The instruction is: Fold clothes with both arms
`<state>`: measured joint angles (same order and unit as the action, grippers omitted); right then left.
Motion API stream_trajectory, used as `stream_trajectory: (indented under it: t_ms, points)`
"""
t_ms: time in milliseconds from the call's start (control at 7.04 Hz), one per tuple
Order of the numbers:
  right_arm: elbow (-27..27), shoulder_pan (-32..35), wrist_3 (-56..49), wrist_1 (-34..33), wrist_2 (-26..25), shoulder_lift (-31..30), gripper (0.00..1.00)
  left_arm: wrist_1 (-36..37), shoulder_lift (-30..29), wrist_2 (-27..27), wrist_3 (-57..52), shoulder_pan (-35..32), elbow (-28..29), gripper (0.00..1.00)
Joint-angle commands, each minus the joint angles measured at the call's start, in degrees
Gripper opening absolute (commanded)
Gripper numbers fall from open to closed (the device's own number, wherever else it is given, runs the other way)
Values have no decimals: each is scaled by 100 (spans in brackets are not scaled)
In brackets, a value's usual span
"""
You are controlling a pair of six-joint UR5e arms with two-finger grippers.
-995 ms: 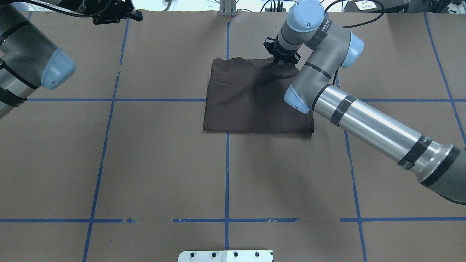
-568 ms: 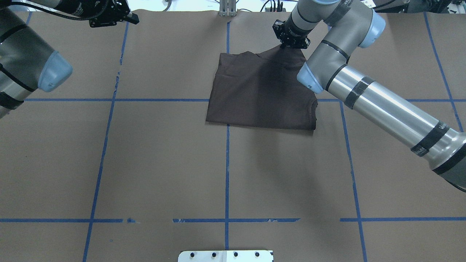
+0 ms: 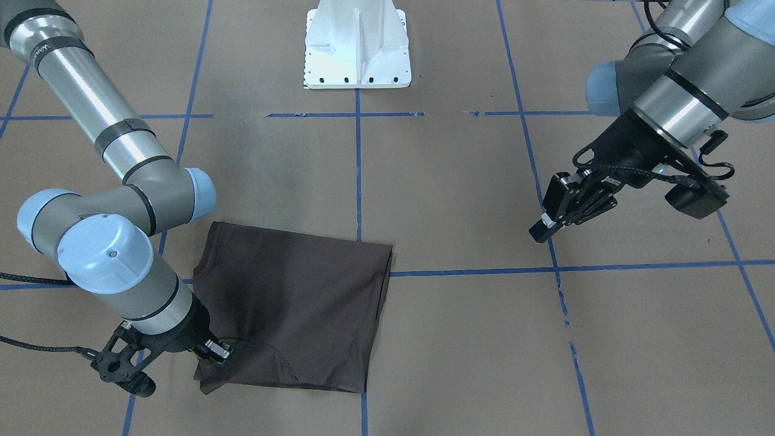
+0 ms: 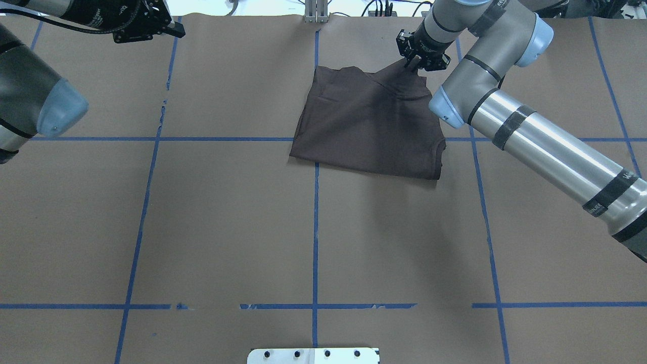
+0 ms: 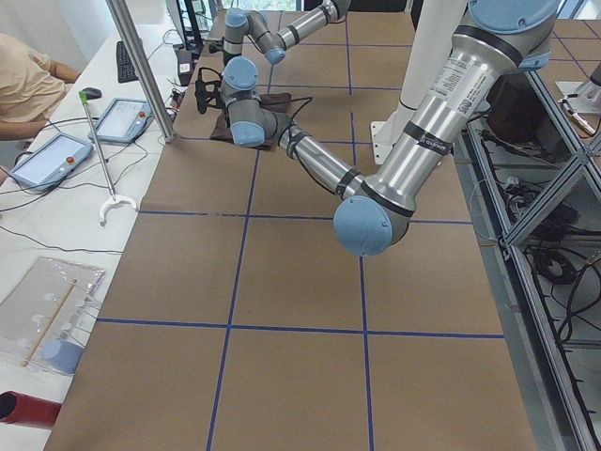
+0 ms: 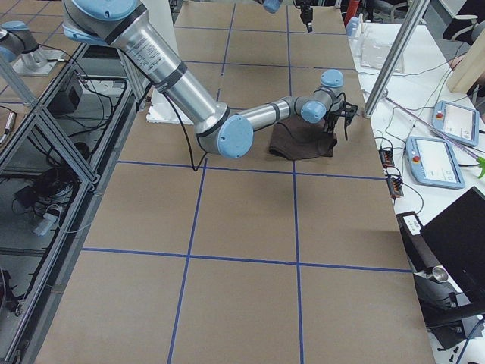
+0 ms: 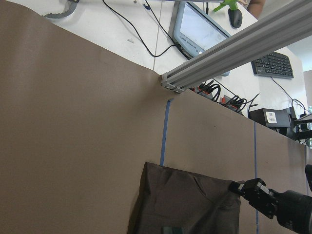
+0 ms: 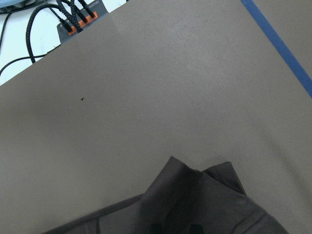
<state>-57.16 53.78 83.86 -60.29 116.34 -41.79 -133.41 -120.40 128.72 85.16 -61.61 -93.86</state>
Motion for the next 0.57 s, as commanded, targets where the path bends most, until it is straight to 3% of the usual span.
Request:
stream_trajectory:
  t_ms: [0,284,426]
  points:
    - [12,114,-2,0,55,13,100,52,78,-22,0,-9,-124,0]
    - [-284,115,77,8,143,-161,100,61,201,-31,-8,0,-168,0]
    - [-1044,80,313,-70,309,-519,100,61,245,-22,0,0,-168,0]
